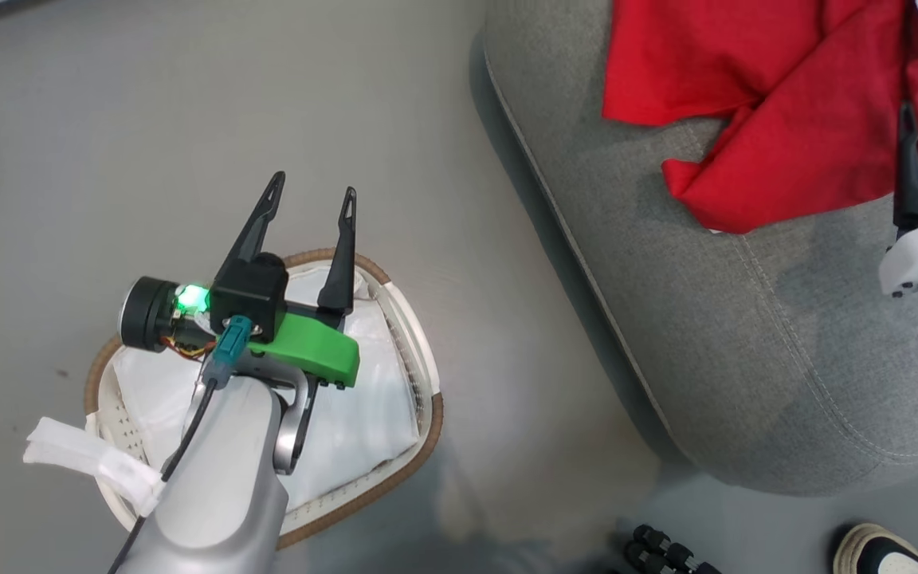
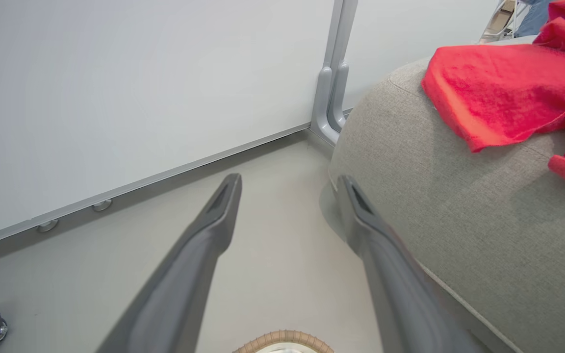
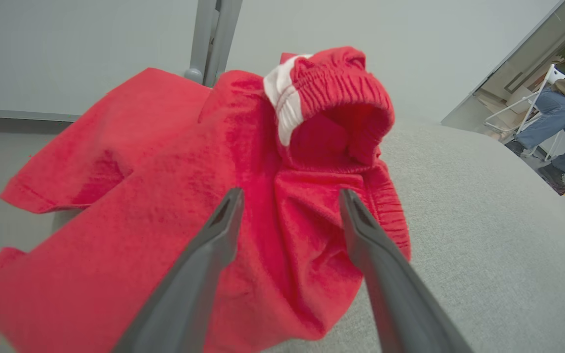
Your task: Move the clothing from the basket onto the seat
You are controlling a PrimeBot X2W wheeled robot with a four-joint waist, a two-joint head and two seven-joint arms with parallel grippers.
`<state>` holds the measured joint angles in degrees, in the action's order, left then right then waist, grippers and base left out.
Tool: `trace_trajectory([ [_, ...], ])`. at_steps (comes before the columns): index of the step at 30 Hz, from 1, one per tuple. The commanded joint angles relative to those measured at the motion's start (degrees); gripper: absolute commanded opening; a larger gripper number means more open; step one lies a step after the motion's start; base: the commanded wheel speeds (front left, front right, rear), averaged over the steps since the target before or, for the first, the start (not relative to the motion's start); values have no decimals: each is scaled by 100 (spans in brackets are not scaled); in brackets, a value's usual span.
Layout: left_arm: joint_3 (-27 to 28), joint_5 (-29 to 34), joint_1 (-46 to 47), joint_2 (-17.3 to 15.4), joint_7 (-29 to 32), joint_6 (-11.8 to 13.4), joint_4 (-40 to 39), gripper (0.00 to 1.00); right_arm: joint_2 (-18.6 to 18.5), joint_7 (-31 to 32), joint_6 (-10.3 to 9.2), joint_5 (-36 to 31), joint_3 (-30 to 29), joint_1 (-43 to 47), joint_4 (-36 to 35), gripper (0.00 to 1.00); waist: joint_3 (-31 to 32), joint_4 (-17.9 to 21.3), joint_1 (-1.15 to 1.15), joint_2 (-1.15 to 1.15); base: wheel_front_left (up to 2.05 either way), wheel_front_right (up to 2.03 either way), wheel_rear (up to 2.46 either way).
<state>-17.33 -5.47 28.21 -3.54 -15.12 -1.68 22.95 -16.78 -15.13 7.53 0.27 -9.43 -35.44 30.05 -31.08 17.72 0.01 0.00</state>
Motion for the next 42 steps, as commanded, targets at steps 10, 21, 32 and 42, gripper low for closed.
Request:
trace_trajectory([
  [10, 752, -44, -905, 5, -5, 336, -234, 100, 653, -2, -8, 557, 767, 589, -914, 100, 1166, -463, -1, 0, 0, 0, 0],
  [21, 1591, -177, -1579, 50, -5, 473, -392, 100, 1194, -3, -8, 866, 1219, 1169, -781, 100, 1769, -1194, -1, 0, 0, 0, 0],
  [32, 1782, -428, -2291, 59, -5, 226, -385, 100, 1297, -3, -8, 790, 1153, 1912, -490, 100, 2350, -1478, -1, 0, 0, 0, 0],
  [42, 1717, -795, -2628, 73, 2, 117, -348, 0, 1359, 1, 0, 759, 1252, 2204, -291, 0, 2549, -1441, -1, 0, 0, 0, 0],
])
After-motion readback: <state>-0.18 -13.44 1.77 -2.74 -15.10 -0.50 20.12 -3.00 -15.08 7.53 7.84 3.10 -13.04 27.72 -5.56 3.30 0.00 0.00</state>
